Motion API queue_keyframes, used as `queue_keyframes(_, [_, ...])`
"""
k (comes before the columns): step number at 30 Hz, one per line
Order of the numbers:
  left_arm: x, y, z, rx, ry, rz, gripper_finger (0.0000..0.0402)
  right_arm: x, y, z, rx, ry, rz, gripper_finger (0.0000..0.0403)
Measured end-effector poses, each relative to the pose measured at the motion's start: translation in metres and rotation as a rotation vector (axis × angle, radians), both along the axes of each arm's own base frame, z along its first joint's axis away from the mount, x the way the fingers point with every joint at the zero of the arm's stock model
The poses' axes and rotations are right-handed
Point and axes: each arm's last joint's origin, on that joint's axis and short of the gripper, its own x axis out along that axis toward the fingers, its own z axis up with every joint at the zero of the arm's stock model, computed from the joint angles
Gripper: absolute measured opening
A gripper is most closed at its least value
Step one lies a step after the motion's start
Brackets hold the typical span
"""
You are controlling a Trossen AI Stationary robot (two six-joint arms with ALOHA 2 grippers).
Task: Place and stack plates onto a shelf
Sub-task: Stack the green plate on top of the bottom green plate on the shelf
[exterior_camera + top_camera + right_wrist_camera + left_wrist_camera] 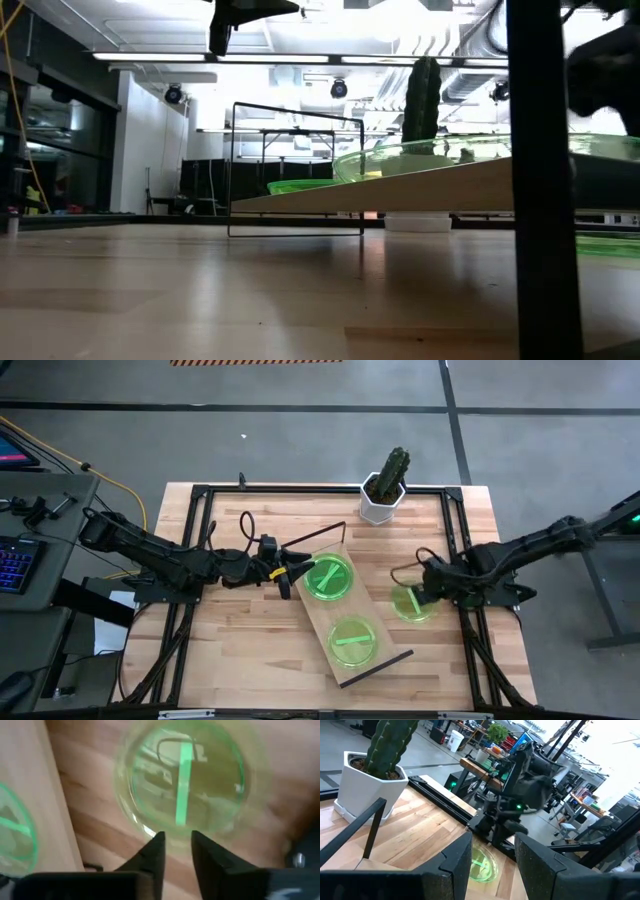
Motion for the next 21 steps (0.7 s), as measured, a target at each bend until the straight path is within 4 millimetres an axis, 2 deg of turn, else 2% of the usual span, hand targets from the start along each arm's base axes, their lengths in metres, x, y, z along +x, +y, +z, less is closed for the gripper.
queue_keyframes(3, [0.000,0.000,0.000,0.009,0.002,-0.001,0.0139,-0.007,0.013,-0.001,0.033,0.044,-0.035,0.0116])
queue_keyframes(9, [0.000,0.000,0.000,0.050,0.014,-0.002,0.0139,-0.016,0.035,-0.007,-0.023,0.092,-0.260,0.0171])
queue_keyframes(12, [0.001,0.003,0.000,0.050,0.015,0.008,0.0139,-0.018,0.044,-0.014,-0.061,0.139,-0.336,0.0180])
queue_keyframes(16, [0.001,0.008,0.000,0.050,0.015,0.025,0.0139,-0.014,0.056,-0.027,-0.111,0.250,-0.338,0.0181])
queue_keyframes(21, [0.003,0.013,0.000,0.046,0.015,0.026,0.0139,-0.004,0.060,-0.045,-0.218,0.330,-0.380,0.0181])
